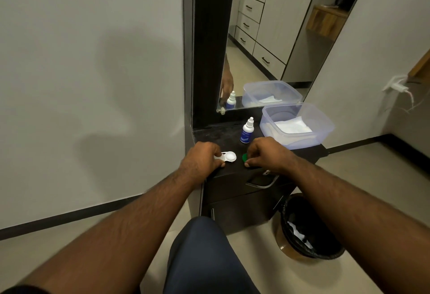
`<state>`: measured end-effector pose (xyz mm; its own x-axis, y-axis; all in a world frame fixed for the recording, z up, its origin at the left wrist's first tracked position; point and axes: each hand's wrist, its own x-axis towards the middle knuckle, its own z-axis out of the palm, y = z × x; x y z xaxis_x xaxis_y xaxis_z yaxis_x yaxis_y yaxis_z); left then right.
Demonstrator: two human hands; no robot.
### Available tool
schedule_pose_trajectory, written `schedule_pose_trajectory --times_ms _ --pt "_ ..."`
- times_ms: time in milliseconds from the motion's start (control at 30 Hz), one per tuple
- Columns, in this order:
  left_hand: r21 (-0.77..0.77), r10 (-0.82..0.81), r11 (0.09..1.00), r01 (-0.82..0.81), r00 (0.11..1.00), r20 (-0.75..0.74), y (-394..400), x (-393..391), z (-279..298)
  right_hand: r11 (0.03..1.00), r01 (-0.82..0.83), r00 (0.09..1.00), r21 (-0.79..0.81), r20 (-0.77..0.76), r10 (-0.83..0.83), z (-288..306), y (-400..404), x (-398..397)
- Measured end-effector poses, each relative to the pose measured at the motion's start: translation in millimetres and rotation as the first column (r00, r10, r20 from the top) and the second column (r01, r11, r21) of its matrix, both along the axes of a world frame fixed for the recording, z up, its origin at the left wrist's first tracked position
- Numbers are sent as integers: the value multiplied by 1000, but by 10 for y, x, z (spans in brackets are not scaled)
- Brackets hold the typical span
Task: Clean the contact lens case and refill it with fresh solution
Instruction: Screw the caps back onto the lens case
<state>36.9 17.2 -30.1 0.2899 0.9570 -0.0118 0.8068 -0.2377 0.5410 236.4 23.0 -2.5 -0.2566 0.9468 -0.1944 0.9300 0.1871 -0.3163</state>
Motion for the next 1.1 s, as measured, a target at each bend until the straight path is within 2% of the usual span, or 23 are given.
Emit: schedule_pose_trajectory --times_ms 100,167,300,433,600,800,900,1100 --pt "-7 -3 1000 3 1000 -5 2 3 8 999 24 999 -26 -46 -25 31 2 1" --pt "-9 -3 1000 3 1000 -4 -1 6 12 997 76 975 -1 -211 -75 16 3 17" --pt "3 7 1000 -8 1000 13 -15 2 15 980 196 775 -39 -606 -179 -45 -29 -22" --pt "19 7 1000 -7 1000 11 -28 -3 13 972 227 625 -58 -757 -191 -166 -91 -158" --pt "-3 19 1000 -19 1000 22 -22 -6 -11 975 213 612 -70 -768 -188 -402 -58 -134" --pt "-6 17 1000 -17 1000 12 -5 0 -24 992 115 745 -55 -656 -123 -434 8 -91" --pt "-5 8 1000 -8 1000 11 0 -1 -26 994 94 780 -54 -616 -107 -399 19 -99" --pt "0 9 1000 -9 1000 2 12 -8 -30 991 111 765 -69 -631 -130 -420 20 -84"
